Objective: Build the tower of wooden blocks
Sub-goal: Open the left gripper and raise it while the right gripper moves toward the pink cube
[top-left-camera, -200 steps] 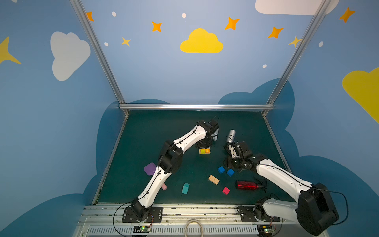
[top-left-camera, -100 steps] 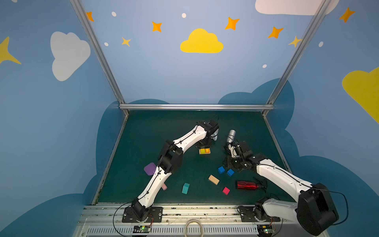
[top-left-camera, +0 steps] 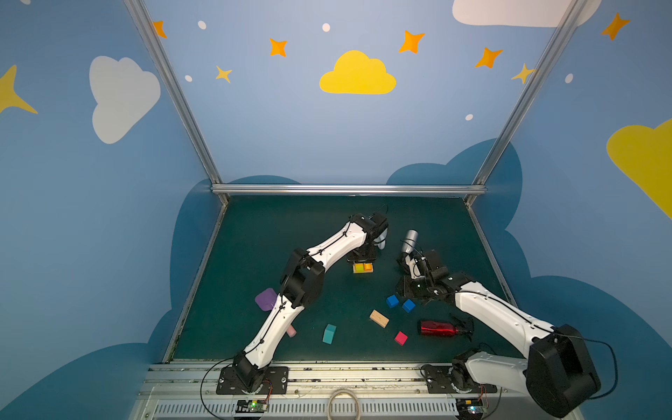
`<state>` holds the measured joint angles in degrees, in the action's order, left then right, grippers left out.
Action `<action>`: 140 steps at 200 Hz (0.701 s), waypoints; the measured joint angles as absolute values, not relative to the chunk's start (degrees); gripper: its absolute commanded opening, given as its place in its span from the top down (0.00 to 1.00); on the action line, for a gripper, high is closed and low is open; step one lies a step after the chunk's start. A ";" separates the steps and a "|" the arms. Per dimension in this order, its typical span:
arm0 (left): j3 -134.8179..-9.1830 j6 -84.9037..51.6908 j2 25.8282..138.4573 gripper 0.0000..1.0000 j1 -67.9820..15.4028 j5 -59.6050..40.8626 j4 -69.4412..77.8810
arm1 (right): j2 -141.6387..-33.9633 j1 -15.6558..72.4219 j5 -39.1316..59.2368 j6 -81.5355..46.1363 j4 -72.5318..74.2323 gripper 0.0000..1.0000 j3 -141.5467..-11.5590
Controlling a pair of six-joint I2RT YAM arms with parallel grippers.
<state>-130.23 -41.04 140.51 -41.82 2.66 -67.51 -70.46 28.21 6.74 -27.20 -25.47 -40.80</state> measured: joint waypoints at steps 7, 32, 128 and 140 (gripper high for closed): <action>-130.23 -40.99 140.51 0.37 -41.82 2.57 -67.51 | -70.48 28.21 6.74 -27.22 -25.47 0.57 -40.80; -130.23 -40.99 140.49 0.33 -41.89 2.24 -67.29 | -70.46 28.21 6.81 -27.22 -25.52 0.57 -40.80; -124.99 -39.59 129.71 0.33 -41.91 2.35 -64.38 | -70.35 28.36 7.55 -28.40 -27.94 0.59 -40.84; -123.11 -39.22 127.13 0.34 -41.89 2.50 -63.11 | -70.35 28.88 7.60 -28.77 -28.56 0.60 -40.84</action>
<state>-123.11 -39.22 127.13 -41.89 2.50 -63.11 -70.35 28.88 7.60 -28.77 -28.56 -40.84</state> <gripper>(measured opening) 0.672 0.412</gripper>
